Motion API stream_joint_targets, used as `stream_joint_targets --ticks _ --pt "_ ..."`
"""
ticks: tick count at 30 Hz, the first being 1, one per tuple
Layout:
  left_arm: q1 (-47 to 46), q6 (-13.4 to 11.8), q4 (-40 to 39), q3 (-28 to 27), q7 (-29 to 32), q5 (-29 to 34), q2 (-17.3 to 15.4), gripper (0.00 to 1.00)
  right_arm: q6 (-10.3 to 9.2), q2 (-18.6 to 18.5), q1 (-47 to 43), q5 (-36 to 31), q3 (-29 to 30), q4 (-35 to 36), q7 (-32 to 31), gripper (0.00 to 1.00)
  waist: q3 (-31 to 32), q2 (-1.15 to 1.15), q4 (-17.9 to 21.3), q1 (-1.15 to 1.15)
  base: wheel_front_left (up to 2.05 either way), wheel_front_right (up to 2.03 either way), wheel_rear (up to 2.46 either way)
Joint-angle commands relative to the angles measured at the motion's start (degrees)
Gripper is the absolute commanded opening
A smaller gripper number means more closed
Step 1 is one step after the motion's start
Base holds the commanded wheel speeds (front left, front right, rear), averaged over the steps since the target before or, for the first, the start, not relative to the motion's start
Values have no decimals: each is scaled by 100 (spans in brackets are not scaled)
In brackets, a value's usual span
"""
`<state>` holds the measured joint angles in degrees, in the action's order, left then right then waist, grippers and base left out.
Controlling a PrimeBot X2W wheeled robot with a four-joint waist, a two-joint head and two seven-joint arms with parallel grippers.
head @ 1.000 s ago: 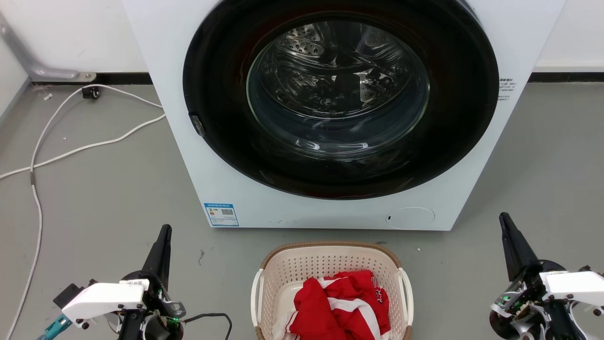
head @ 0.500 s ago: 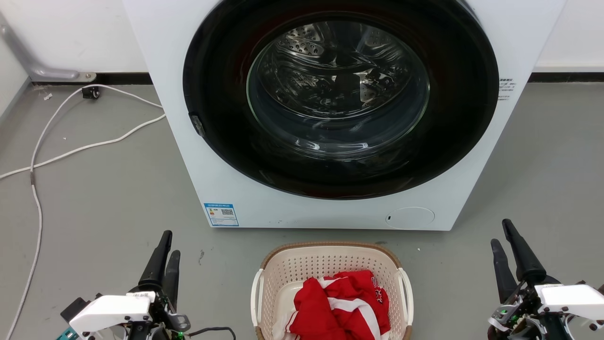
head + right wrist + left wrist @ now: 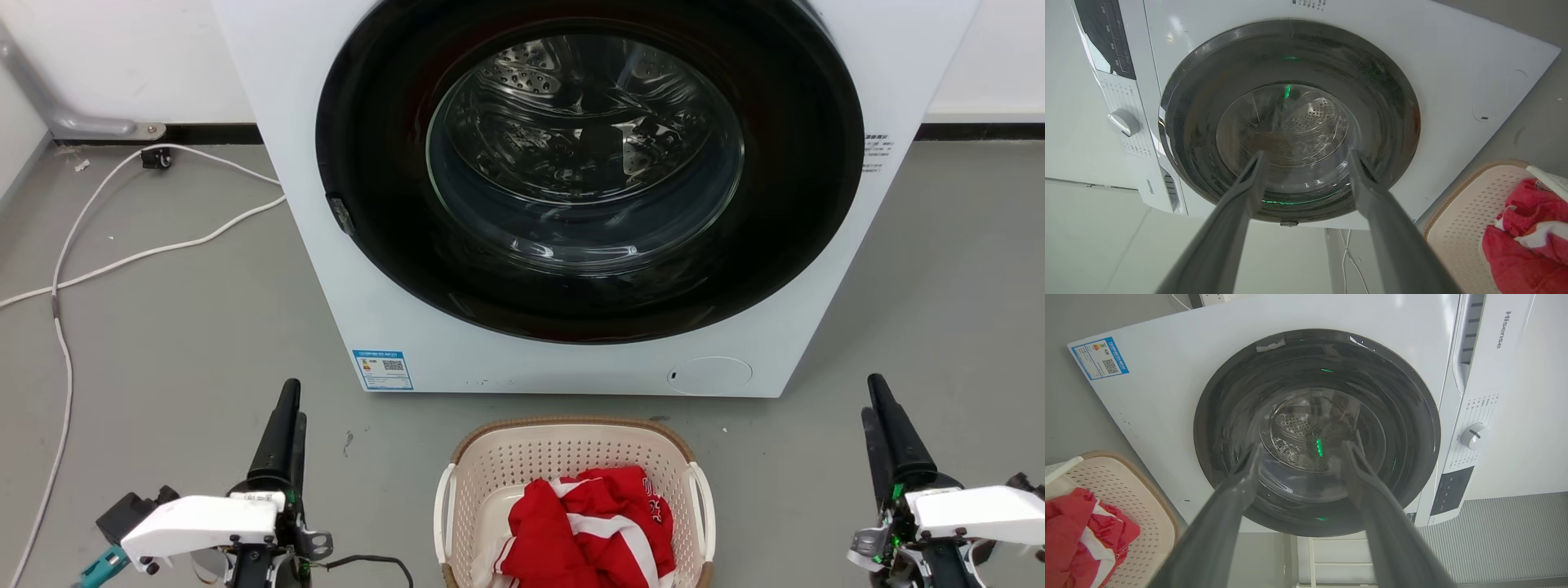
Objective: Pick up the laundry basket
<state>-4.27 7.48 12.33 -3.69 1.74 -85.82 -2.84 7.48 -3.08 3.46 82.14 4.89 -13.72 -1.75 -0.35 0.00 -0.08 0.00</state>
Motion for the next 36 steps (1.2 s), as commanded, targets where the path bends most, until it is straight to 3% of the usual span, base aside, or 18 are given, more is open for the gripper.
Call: stream_joint_targets --ticks 1,19,36 --pt "-149 1 -158 34 -67 281 -14 100 0 -9 74 -419 33 153 72 100 -2 0 -1 0 0 0 0" --pt "-262 -191 -416 451 -470 2889 -13 100 1 -2 -54 -3252 -26 668 475 100 -25 0 -8 0 0 0 0" --pt "-300 -346 -361 722 -772 4509 -12 100 1 5 -182 -4867 -70 782 712 100 -36 0 -18 0 0 0 0"
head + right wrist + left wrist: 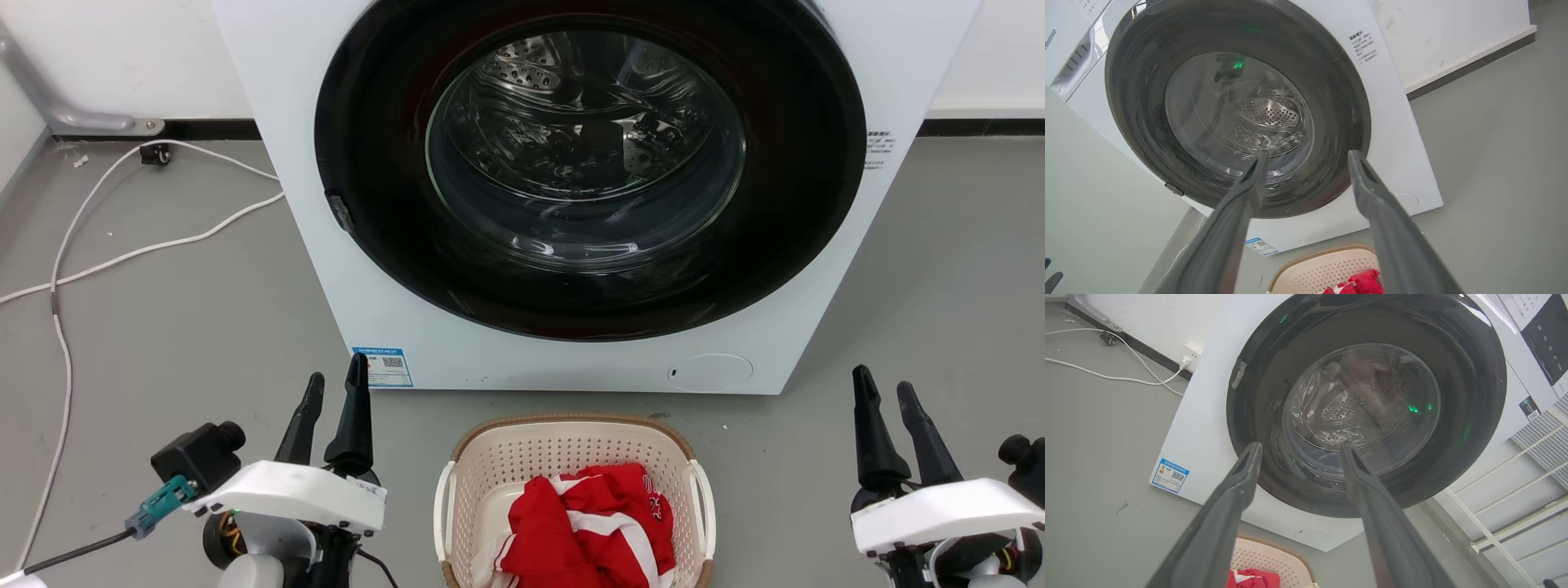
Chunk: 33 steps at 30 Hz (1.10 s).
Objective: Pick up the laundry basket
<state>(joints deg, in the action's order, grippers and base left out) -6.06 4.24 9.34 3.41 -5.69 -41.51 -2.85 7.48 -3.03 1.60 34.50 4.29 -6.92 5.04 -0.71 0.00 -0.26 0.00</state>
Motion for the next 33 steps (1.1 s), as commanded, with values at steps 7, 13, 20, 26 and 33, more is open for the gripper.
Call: stream_joint_targets --ticks 7,13,20,26,33 --pt "-150 -81 5 114 -147 657 -36 100 1 1 -37 -661 -14 104 69 100 9 0 -3 0 0 0 0" --pt "-174 -126 58 220 -241 1085 -56 100 1 4 -89 -1093 -13 96 72 100 23 0 -5 0 0 0 0" --pt "-212 -166 120 309 -345 1519 -74 100 1 6 -101 -1531 3 68 112 100 13 0 -3 0 0 0 0" --pt "-215 -201 152 382 -433 1865 -89 100 1 8 -104 -1905 13 43 163 100 8 0 -3 0 0 0 0" --pt "-261 -240 193 445 -525 2239 -104 100 1 11 -90 -2310 15 48 220 100 -22 0 -5 0 0 0 0"
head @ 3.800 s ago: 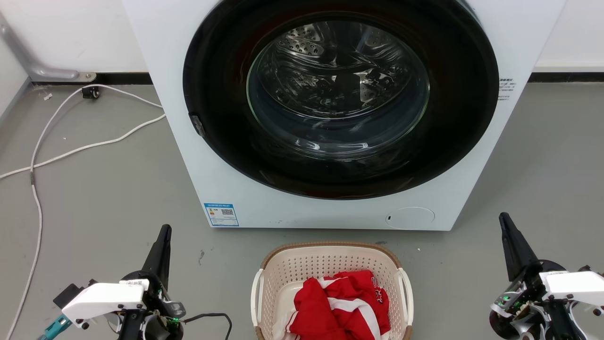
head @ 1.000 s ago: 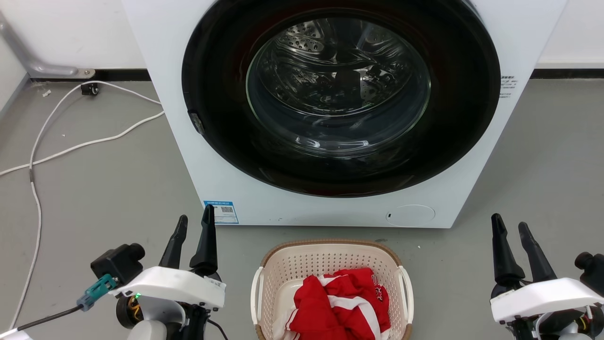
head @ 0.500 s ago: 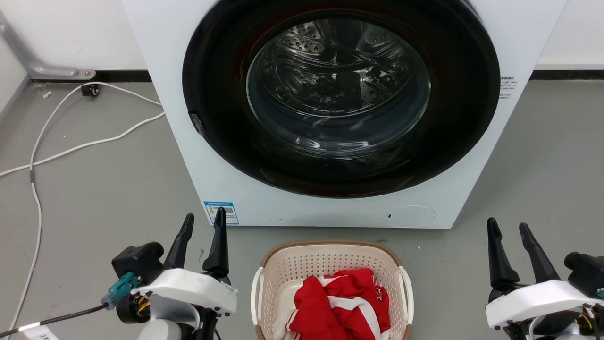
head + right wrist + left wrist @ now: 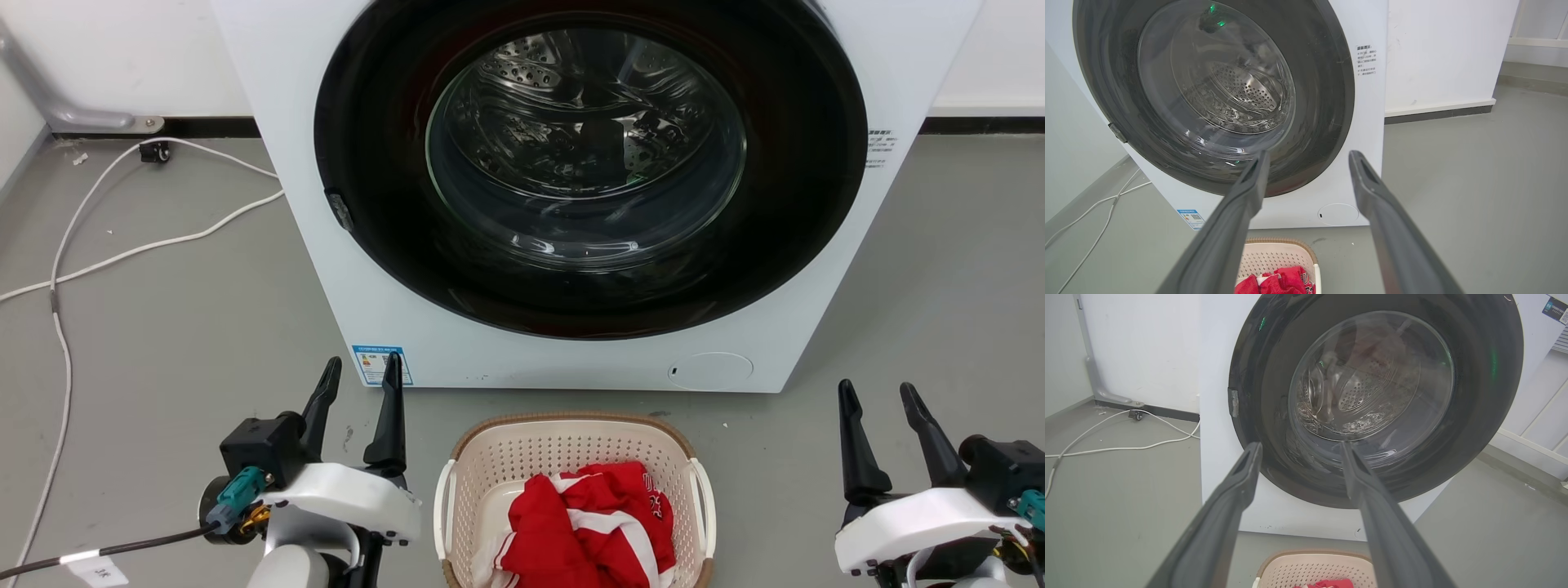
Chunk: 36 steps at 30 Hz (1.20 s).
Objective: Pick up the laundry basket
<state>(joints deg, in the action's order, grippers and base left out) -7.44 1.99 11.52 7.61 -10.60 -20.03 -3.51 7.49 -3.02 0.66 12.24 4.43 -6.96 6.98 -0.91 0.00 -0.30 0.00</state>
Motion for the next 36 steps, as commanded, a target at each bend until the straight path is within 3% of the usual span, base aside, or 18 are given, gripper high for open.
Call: stream_joint_targets --ticks 1,36 --pt "-128 -25 -14 32 -48 144 -41 100 0 10 1 -143 0 55 33 100 -8 0 -2 0 0 0 0" --pt "-170 -209 212 84 -439 1560 -11 100 -2 23 -113 -1743 -5 110 251 100 -79 0 -10 0 0 0 0"
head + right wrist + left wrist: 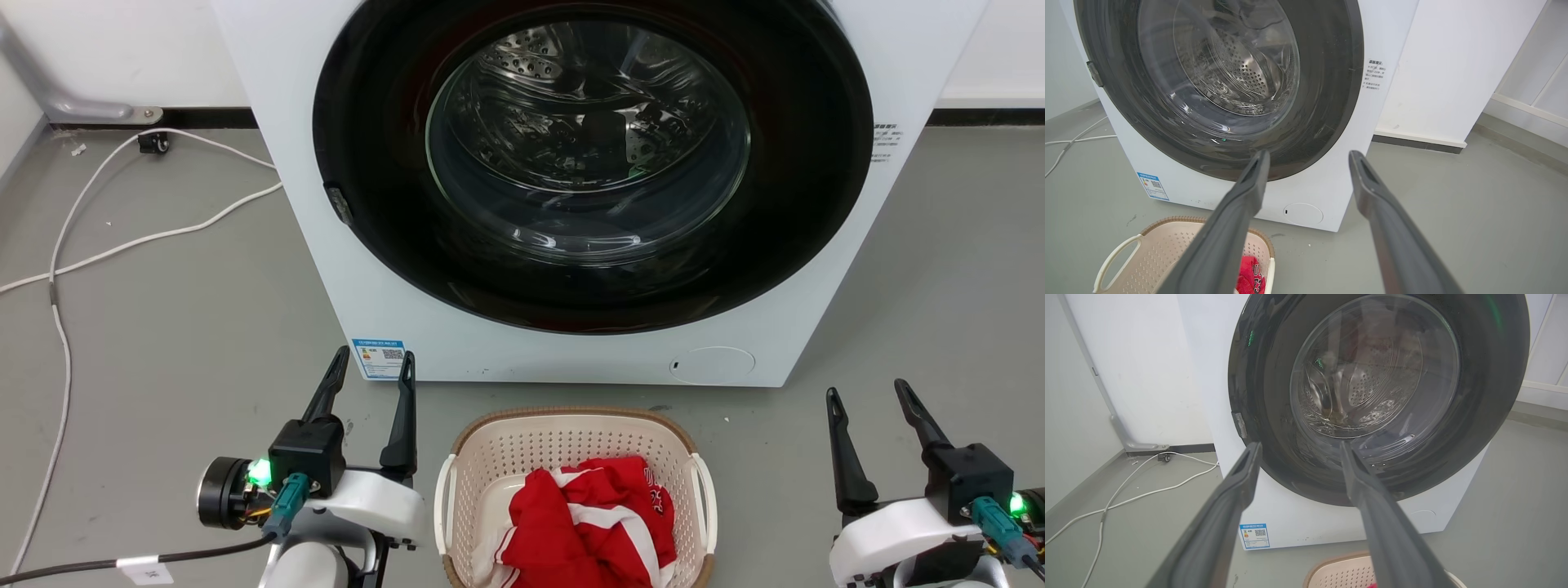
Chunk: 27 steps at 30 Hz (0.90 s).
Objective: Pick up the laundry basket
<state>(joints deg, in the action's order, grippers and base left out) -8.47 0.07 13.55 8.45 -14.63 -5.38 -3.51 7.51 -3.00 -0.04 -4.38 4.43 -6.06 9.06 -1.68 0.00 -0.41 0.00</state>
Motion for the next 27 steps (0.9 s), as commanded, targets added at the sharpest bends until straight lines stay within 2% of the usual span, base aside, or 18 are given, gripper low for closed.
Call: stream_joint_targets --ticks 1,18,23,27 --pt "-63 -21 19 -2 -44 127 -8 100 -4 23 -45 -114 -7 13 57 100 4 0 1 0 0 0 0" --pt "3 -7 148 -50 -59 75 33 100 -4 23 -23 43 18 -98 95 100 27 0 24 0 0 0 0" --pt "-99 -48 238 -85 -59 66 38 100 -4 24 62 69 -7 -170 5 100 -46 0 34 0 0 0 0" --pt "-296 21 461 -100 -59 27 29 100 -4 22 247 74 -22 -329 -129 100 -195 0 59 0 0 0 0"
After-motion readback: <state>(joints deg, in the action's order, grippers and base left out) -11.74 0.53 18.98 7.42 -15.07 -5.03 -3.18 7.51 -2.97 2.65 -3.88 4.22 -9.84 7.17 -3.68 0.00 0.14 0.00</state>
